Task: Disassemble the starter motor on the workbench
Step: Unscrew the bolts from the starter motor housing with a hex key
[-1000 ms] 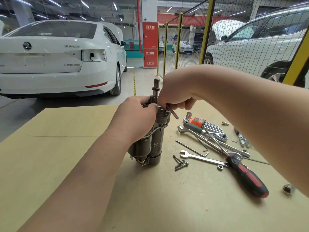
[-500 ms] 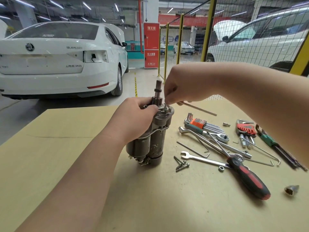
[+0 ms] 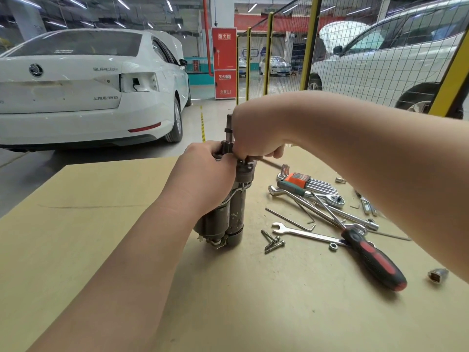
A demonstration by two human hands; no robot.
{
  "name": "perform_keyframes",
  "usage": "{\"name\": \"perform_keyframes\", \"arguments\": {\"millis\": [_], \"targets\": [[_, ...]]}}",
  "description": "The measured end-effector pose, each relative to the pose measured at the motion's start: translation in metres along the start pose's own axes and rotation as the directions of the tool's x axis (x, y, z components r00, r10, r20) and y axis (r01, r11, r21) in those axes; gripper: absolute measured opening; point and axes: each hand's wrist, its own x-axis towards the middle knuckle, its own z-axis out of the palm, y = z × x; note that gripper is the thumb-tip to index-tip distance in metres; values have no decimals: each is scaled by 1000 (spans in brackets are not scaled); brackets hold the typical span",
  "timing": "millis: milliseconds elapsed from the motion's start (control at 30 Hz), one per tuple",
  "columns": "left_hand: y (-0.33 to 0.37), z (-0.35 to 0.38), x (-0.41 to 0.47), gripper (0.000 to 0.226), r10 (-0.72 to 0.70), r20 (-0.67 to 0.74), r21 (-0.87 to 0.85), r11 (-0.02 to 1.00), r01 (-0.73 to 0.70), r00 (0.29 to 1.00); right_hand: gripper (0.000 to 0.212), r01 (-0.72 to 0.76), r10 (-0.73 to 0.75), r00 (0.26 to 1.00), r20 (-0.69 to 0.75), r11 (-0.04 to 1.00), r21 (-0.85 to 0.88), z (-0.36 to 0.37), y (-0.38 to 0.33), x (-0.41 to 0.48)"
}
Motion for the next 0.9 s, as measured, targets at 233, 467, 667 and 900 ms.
{"name": "perform_keyframes", "arguments": {"millis": [233,467,667,900], "targets": [[-4,-11,0,28,116,93,-121,987,-104,989,22,299,-327,940,-102,929,-220,-3,13,-20],[-6,-14,1,42,113,103,-182,979,-93,988,25,150,-144,972,-185,988,19,-7,23,-21],[-5,-11,-1,35,108,69,-173,980,-95,992,24,8,1,995,-96,995,96,2,10,-12],[-4,-7,-1,22,72,24,-132,989,-68,997,19,-11,6,999,-47,995,-101,6,-2,-7]]}}
